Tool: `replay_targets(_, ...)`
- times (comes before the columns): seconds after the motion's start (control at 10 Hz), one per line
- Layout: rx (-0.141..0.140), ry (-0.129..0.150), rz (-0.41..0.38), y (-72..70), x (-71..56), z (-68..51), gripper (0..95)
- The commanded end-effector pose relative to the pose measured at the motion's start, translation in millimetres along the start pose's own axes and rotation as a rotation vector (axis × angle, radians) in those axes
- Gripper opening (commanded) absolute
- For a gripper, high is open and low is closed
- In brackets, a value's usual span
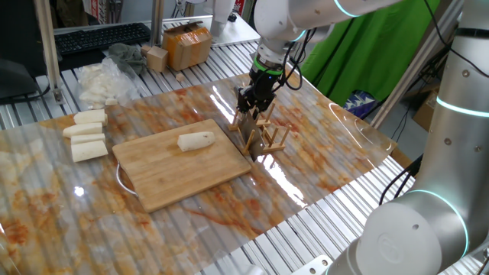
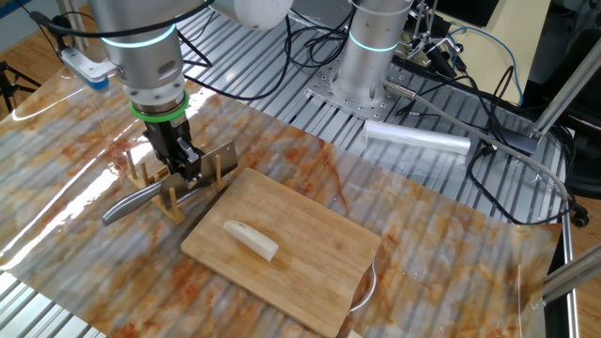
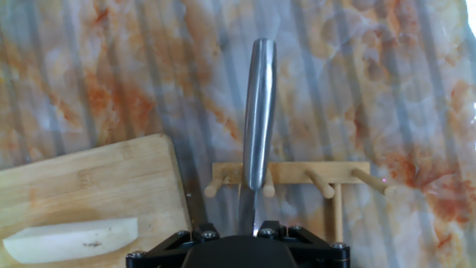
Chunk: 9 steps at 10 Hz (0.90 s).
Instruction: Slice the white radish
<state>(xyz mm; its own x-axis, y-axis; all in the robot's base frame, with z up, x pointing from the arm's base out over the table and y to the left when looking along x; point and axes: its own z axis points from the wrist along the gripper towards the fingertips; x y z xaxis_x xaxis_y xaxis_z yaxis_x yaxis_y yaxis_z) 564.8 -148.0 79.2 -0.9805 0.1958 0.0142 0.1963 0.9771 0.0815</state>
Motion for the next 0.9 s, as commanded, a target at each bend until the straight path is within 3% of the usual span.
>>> replay_targets(0.1, 0.005, -0.002, -0.002, -0.5, 0.1, 0.1, 57.0)
replay_targets(0.4, -0.002, 0.002, -0.034, -4.7, -0.1, 1.5, 57.0)
replay_targets(0.9, -0.012, -0.003, -0.033, -10.5, -1.1, 16.3, 57.0)
